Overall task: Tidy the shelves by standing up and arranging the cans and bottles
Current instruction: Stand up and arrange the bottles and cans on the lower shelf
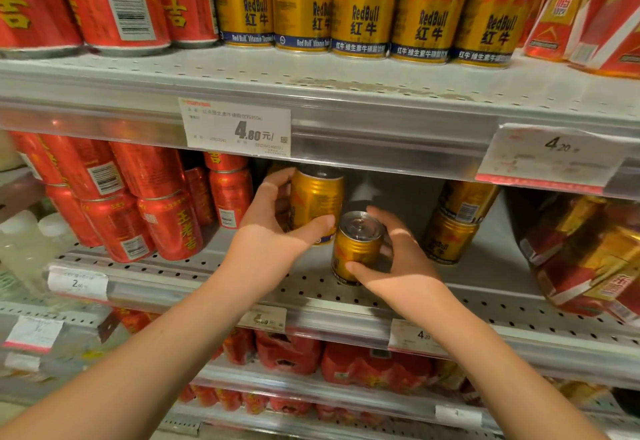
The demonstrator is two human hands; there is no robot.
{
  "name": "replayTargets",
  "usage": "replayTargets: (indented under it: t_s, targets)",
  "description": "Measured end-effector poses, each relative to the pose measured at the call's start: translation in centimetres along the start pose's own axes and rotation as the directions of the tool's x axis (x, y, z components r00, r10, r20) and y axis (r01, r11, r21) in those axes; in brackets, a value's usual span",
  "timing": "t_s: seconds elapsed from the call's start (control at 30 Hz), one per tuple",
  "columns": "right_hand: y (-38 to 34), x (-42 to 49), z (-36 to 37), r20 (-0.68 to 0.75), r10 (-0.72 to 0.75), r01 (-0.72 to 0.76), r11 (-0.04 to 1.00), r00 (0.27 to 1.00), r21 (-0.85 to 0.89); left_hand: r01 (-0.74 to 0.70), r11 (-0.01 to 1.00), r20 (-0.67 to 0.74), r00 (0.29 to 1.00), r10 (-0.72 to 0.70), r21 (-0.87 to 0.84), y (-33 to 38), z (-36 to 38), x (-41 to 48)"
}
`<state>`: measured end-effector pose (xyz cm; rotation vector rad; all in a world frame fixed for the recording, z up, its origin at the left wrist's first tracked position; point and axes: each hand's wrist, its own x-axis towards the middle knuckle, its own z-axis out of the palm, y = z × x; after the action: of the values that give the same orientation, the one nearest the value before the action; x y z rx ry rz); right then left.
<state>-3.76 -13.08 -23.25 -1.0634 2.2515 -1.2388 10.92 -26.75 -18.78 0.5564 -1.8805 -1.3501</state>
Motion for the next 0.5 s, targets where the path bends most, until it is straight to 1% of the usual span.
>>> replayTargets:
  t_s: [0.07,0.23,0.4,0.5]
  targets:
    - [0.4,-0.1,0.4,-0.005,0.034,-0.033,0.996,0.999,0.079,0.010,0.999,-0.037,0.999,-0.011,-0.046,0.1,0.4,0.1]
    - [0.8,-0.1,1.4,-0.045,0.039,-0.033,0.990,0.998,0.140,0.016,0.996,-0.038,0.999,-0.019,-0.092,1.1,1.7,1.1]
    - [1.2,0.1,1.5,-0.043,0.058,-0.048,0.976,0.997,0.212,0.025,0.999,0.034,0.999,-0.024,-0.026,1.5,4.0,1.5]
    - [1.6,0.2,1.5,-0.040,0.055,-0.045,0.975,0.998,0.216,0.031,1.000,0.060,0.998,-0.031,0.004,1.4,4.9,1.3]
